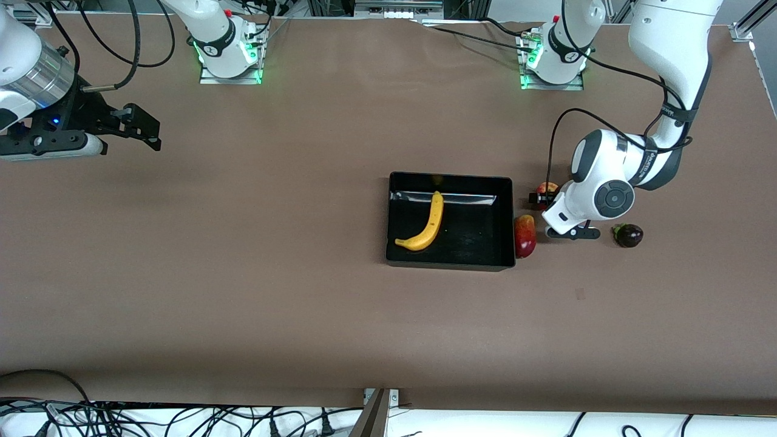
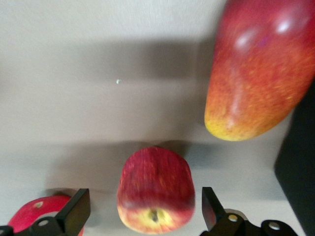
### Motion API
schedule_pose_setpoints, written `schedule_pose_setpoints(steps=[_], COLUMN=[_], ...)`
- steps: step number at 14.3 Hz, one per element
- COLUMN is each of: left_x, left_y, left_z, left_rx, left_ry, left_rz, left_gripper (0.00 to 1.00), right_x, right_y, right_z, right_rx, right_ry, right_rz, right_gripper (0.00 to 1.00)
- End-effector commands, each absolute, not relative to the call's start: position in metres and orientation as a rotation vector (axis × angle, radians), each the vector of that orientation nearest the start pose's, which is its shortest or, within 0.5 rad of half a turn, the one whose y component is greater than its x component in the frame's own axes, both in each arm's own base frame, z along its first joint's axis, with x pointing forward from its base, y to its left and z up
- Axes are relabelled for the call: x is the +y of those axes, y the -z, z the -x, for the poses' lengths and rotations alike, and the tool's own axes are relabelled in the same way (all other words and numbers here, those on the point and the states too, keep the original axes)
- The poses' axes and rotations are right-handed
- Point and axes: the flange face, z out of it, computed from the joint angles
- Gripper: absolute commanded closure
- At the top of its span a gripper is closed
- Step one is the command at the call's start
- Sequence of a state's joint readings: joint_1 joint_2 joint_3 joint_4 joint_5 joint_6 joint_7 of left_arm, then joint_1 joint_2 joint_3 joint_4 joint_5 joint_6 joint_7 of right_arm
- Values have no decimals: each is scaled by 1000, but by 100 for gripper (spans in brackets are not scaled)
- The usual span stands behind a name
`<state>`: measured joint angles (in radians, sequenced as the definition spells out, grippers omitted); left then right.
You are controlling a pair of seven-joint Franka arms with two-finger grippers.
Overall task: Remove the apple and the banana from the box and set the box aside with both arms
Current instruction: 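Lower the apple onto the table and open the left gripper, then move the left gripper back into the box and grasp the yellow banana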
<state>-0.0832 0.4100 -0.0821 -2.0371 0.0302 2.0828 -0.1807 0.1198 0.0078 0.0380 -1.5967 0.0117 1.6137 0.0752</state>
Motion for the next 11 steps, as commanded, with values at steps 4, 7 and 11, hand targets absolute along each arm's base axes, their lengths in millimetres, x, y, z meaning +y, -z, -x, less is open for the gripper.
schedule_pose_setpoints(steps=[4, 7, 11], left_x=[-174, -253, -347], left_y=[-342, -350, -299], left_z=[-601, -602, -586], left_rx=[234, 441, 641], left_ry=[-454, -392, -348], left_rz=[3081, 3112, 3100], left_gripper=[0, 0, 0], right_x=[88, 88, 87], right_y=[-618, -618, -618], right_z=[-549, -549, -549], right_rx=[-136, -136, -136], right_ry=[12, 12, 12], right_rz=[3122, 3122, 3122], right_gripper=[0, 0, 0])
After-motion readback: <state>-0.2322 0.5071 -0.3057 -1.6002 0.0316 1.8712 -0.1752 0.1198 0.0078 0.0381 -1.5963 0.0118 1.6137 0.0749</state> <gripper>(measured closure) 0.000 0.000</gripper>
